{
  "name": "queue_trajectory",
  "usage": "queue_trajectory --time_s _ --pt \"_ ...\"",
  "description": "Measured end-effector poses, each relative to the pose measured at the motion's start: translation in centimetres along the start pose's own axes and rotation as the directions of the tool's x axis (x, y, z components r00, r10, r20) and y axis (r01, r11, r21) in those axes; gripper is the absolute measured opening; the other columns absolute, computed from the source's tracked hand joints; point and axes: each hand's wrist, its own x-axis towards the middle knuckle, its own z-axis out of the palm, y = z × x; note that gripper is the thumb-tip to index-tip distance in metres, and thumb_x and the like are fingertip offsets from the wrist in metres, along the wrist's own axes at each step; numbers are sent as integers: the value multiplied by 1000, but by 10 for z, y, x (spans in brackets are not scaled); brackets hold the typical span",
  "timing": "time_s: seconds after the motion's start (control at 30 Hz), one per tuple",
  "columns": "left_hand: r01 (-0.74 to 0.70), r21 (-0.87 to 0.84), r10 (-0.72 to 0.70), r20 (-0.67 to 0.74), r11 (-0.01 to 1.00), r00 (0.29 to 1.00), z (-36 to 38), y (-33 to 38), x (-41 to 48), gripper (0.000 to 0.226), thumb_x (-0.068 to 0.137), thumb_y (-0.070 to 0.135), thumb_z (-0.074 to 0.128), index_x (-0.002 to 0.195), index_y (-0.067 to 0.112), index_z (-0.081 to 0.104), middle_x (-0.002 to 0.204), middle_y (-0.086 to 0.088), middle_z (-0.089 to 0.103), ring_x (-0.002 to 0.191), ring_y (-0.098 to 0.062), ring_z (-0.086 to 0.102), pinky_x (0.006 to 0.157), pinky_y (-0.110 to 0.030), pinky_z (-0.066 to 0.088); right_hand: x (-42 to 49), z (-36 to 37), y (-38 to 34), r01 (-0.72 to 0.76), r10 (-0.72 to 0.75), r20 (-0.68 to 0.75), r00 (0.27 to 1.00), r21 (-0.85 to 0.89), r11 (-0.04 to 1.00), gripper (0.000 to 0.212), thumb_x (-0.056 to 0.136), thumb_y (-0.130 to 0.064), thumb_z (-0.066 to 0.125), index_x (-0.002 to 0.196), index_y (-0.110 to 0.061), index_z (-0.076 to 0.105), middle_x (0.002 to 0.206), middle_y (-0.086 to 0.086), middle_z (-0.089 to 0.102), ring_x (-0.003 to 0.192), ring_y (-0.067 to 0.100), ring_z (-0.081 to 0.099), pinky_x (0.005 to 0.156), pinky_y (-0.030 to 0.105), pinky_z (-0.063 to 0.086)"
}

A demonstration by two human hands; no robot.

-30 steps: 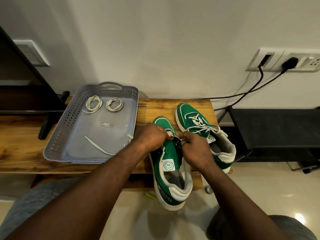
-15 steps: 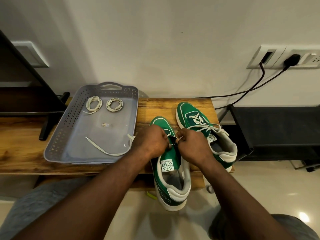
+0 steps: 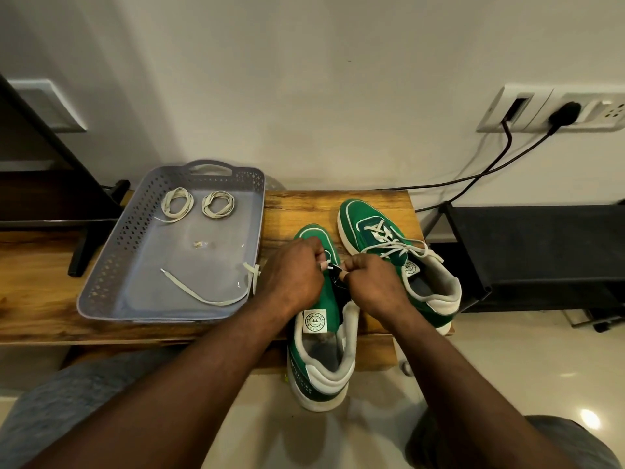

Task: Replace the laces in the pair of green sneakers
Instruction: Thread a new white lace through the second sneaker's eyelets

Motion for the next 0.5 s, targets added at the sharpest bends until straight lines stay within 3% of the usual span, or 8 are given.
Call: queue_trajectory --time_s 0.1,0.33,0.5 --pt "-40 44 42 -44 998 998 0 1 0 12 96 14 67 96 26 68 92 8 66 85 -15 60 73 -36 52 -3 -1 0 -4 4 -2 1000 28 1000 19 95 -13 63 82 -20 76 81 -1 75 78 19 71 78 41 61" --pt "19 52 -18 -16 998 1000 4 2 1 5 96 27 71 95 29 75 89 8 72 82 -15 65 76 -39 59 -5 1 -2 -15 16 -16 1000 58 998 17 95 -13 64 85 -21 75 83 -3 75 80 17 70 78 39 61" --pt "0 49 0 -1 999 1000 7 6 1 8 98 23 67 93 24 73 86 5 71 82 -16 65 78 -38 57 -8 1 -2 -5 7 -25 1000 88 996 18 96 -13 65 84 -21 75 82 -4 74 81 16 70 79 40 61"
